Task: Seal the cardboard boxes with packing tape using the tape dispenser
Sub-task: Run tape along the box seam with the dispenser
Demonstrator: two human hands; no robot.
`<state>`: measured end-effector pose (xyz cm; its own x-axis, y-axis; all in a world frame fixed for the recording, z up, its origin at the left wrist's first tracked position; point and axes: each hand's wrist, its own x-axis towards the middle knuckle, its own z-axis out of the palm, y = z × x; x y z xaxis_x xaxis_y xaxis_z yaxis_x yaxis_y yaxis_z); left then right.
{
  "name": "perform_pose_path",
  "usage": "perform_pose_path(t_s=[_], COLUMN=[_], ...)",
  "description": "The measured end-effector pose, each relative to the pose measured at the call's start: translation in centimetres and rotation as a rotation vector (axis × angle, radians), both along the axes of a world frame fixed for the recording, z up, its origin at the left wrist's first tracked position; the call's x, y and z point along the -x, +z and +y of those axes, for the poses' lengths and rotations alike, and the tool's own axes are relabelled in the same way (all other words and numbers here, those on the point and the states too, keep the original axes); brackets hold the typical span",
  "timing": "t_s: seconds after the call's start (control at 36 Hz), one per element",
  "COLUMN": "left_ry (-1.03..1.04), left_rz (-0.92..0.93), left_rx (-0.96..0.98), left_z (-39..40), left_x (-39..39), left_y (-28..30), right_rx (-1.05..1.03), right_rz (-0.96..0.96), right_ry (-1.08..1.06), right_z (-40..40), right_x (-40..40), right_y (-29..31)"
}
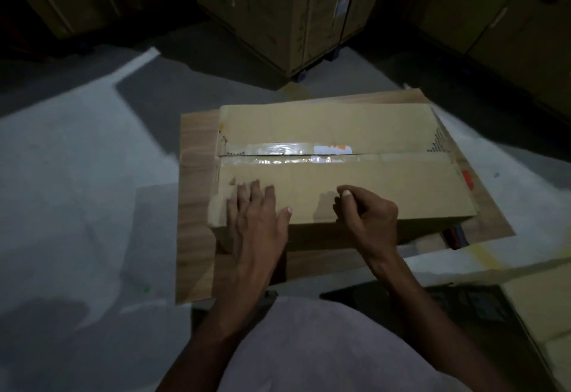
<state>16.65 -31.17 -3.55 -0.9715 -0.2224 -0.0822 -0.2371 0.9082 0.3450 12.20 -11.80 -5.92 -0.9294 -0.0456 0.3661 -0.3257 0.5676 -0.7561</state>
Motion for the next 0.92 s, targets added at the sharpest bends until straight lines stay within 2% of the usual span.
perform_pose_path(t_s=[0.42, 0.53, 0.64, 0.72, 0.81, 0.92], left_ry=[-0.483, -0.582, -0.601, -0.589, -0.562, -0.491], left_rz=[0.121, 0.143, 0.165, 0.171, 0.155, 0.199], left_rx=[-0.061, -0.009, 0.033, 0.011, -0.003, -0.063], left_z=[14.5, 18.5, 22.4, 24.7, 26.2, 27.0], left_x=[4.2, 5.5, 7.1, 8.4, 9.1, 9.0], left_y=[-0.1, -0.4, -0.6, -0.8, -1.3, -2.0], right_rx=[0.011, 0.064, 0.161, 0.135, 0.024, -0.234], right_rz=[0.008, 0.018, -0.125, -0.343, -0.536, -0.769], right_ry=[-0.378, -0.498, -0.588, -0.565, -0.477, -0.321], right_z=[16.3, 20.5, 24.8, 27.5, 29.1, 29.4], right_x=[0.5, 1.5, 3.3, 4.8, 6.3, 8.2], right_y=[-1.0, -1.7, -3.5, -5.5, -7.7, -10.0])
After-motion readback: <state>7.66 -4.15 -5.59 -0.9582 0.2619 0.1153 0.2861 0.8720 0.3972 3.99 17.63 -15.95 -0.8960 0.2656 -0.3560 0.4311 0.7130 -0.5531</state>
